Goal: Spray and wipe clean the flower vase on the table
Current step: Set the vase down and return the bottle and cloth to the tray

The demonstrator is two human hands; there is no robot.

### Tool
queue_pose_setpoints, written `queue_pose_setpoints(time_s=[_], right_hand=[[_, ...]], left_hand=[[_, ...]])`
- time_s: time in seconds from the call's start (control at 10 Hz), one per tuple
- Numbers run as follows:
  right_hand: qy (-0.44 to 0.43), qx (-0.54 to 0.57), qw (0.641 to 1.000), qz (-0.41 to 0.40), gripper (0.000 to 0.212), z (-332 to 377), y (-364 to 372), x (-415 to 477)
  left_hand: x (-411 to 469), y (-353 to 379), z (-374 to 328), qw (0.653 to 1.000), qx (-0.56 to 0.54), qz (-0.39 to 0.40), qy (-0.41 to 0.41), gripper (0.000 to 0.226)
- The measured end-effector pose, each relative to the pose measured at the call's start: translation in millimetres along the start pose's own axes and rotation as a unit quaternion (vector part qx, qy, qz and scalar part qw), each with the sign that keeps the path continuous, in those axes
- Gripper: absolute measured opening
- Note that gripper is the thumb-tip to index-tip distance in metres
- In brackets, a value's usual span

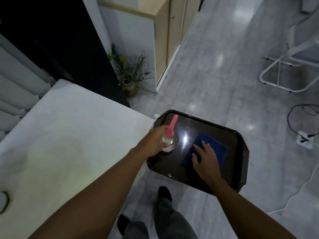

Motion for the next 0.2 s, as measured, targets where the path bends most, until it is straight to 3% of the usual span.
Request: queue_pose_setpoints(time_s=[0.2], right_hand=[[-0.078, 0.16, 0.97, -0.168, 0.031, 85.0, -86.9, 39.3]], left_hand=[[-23.3, -51.2, -2.7, 0.996, 0.071, -0.048, -0.019, 0.051]])
Point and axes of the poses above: each hand's wrist, its own x-axis towards the middle knuckle, its own y-axis out of the palm, z = x × y, the point moved 6 cm from there along x, towards the middle knuckle, and after that the axes turned 2 degrees about y, right-handed, at the moved point
